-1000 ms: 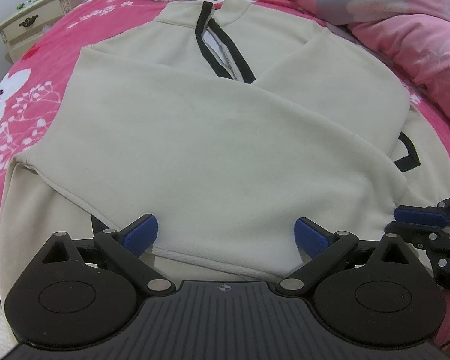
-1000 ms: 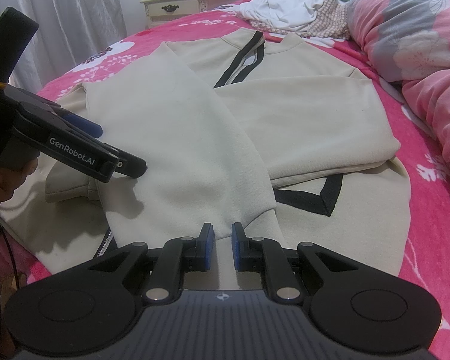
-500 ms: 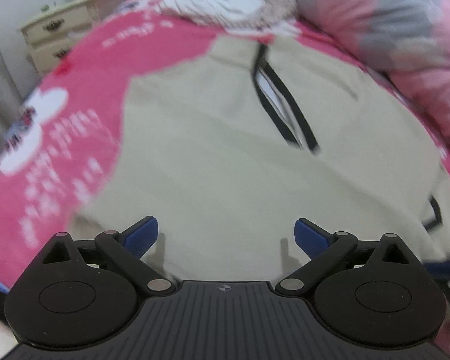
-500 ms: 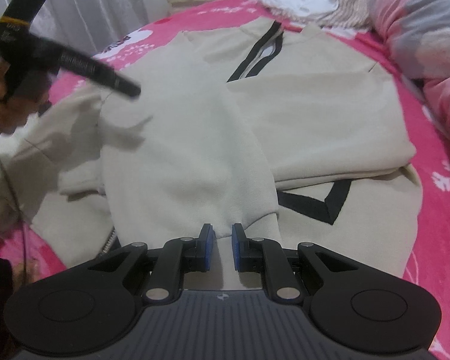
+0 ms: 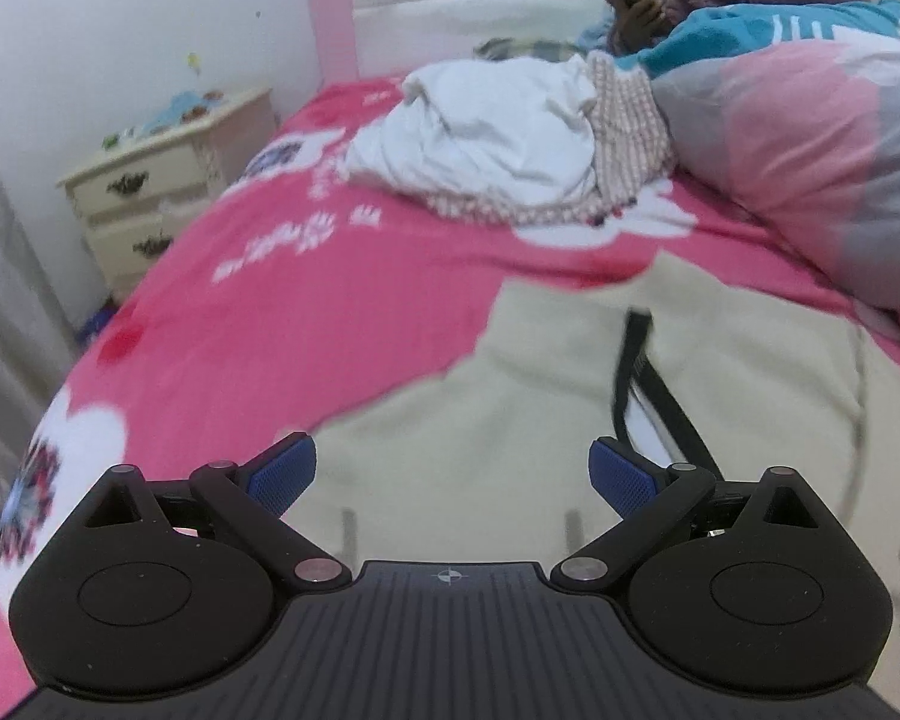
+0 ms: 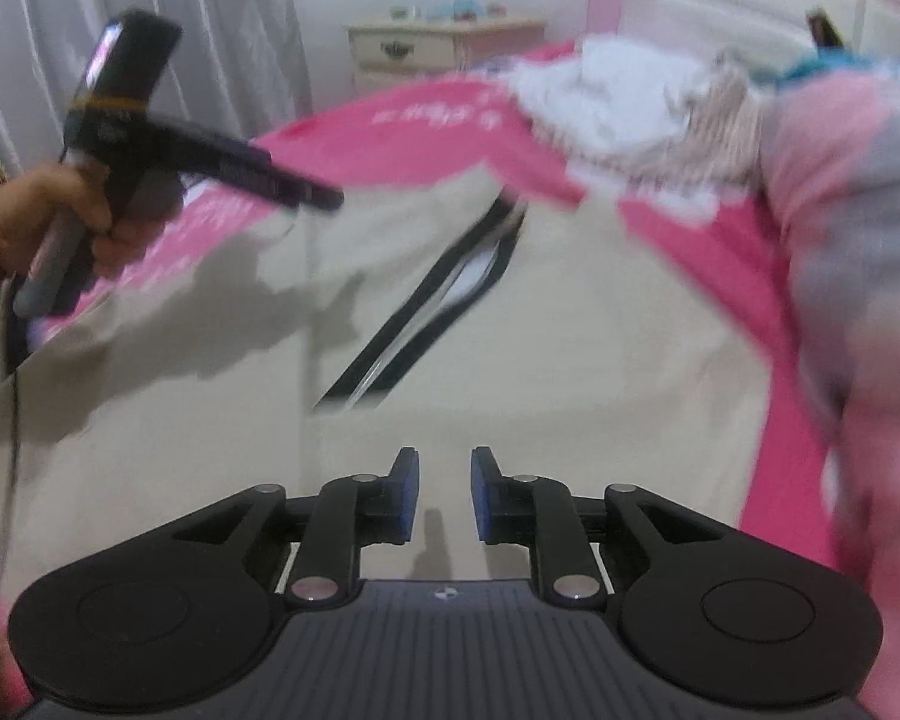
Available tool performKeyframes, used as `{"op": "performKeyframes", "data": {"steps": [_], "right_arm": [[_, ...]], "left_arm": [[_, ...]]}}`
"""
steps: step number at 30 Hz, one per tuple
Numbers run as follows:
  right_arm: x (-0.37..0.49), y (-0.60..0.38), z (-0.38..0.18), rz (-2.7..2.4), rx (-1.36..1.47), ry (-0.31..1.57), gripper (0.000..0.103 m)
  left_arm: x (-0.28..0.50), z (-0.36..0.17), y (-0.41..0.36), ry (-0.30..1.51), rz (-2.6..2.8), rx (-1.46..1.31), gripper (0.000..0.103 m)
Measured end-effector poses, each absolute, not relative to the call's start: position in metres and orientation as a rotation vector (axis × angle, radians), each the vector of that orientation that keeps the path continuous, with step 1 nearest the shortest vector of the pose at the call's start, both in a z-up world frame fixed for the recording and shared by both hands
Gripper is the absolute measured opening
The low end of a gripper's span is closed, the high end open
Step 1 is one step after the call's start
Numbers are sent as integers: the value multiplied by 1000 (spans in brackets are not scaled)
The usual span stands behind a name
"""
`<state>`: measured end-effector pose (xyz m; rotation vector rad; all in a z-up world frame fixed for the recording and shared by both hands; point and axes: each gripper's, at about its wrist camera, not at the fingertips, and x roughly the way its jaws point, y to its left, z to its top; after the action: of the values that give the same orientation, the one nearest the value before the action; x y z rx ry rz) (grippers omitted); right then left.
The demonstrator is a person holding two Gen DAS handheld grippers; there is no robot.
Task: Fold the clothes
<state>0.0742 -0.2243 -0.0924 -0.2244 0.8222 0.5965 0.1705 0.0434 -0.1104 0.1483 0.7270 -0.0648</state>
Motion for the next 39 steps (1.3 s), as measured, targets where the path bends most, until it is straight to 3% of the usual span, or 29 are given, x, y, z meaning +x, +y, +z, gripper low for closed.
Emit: {"op": "performKeyframes", "data": {"steps": [5, 8, 18, 30, 32, 36, 39], "right_arm": [[145, -225, -101, 561, -219, 740, 22], [186, -225, -108, 553, -172, 733, 28], [285, -236, -137, 598, 26, 848, 40], [328, -231, -167, 625, 137, 935, 40], [330, -226, -169, 635, 122, 937, 39], [328, -215, -166, 632, 56, 924, 29], [323, -214, -160, 630, 51, 918, 23]], "left_arm": [[208, -124, 33, 698, -67, 186, 99], [225, -132, 31, 699, -82, 200, 97], [267, -157, 31, 778, -220, 163, 96], [296, -173, 46, 843, -291, 21, 96], [297, -172, 46, 828, -291, 18, 86], [297, -167, 40, 811, -301, -5, 52], [294, -161, 33, 791, -310, 4, 47]]}}
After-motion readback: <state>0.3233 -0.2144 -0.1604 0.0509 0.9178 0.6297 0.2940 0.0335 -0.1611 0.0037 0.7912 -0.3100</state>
